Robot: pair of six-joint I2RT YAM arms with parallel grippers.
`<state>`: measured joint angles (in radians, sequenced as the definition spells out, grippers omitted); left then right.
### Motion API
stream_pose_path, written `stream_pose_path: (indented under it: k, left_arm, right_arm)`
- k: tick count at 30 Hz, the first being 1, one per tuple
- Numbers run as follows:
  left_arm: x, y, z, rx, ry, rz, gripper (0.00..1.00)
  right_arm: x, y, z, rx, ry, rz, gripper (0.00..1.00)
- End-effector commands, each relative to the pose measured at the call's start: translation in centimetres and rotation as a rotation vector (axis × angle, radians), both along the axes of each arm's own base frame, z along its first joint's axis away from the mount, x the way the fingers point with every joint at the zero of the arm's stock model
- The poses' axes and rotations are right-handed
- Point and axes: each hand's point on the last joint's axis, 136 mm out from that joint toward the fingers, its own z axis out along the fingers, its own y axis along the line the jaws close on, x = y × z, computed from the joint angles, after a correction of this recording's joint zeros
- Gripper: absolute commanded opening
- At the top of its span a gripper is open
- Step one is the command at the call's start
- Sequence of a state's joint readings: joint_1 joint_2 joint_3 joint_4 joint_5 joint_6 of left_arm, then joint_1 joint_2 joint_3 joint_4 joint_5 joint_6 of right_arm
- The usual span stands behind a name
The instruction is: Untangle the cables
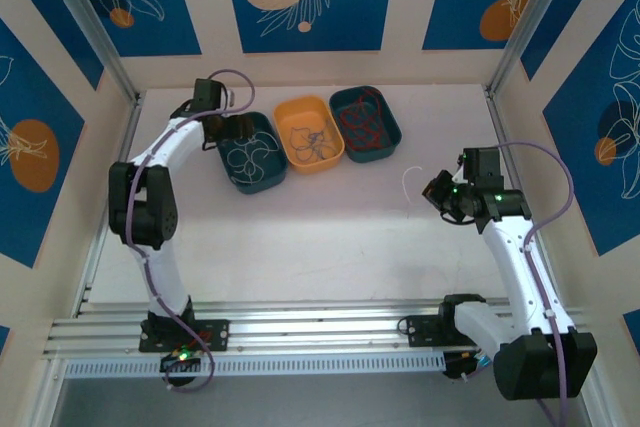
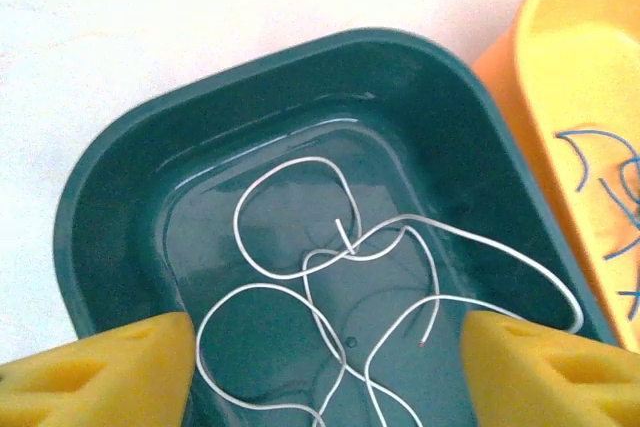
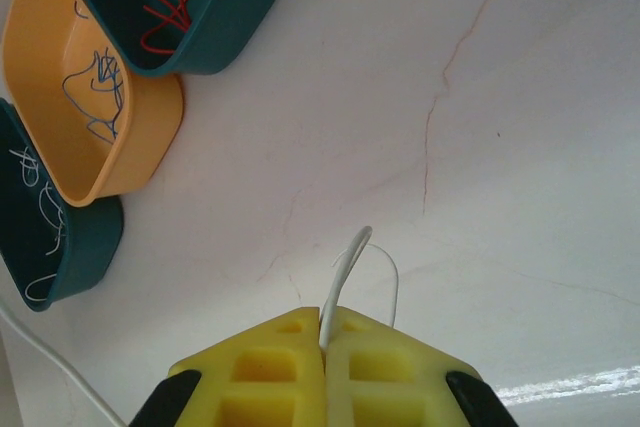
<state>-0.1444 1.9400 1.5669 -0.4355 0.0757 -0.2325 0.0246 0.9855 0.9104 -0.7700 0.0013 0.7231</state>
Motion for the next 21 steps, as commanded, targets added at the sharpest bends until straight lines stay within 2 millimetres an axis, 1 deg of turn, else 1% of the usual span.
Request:
stream_pose_path:
  k: [1, 2, 4, 8, 13, 17, 21]
  left_arm:
    - [-1.3, -0.5, 5.7, -0.042, -0.105, -0.019, 0.81]
    - [-1.7, -0.5, 6.4, -0.048, -0.121, -0.019, 0.86]
    - [-2.9, -0.4, 8.2, -0.058, -0.161, -0.019, 1.00]
    - [-5.8, 0.6, 10.9, -0.060, -0.233, 0.013, 1.00]
    - [-10.2, 2.4, 12.8, -0.048, -0.303, 0.079, 1.00]
    - [-13.7, 3.6, 12.9, -0.057, -0.352, 0.129, 1.00]
    - [-16.9, 4.6, 12.3, -0.069, -0.374, 0.179, 1.00]
  right_arm:
    - [0.1, 0.3, 1.1, -0.003, -0.011, 0.008, 0.00]
    - [0.1, 0.4, 1.2, -0.004, -0.012, 0.009, 0.00]
    - [0.1, 0.5, 1.3, -0.008, -0.015, 0.014, 0.00]
    - [0.2, 0.8, 1.6, -0.013, -0.018, 0.021, 0.00]
    - [0.4, 1.3, 2.1, -0.021, -0.029, 0.041, 0.00]
    - [0.5, 1.9, 2.5, -0.023, -0.043, 0.059, 0.00]
    - [0.8, 3.0, 3.4, -0.032, -0.070, 0.094, 0.00]
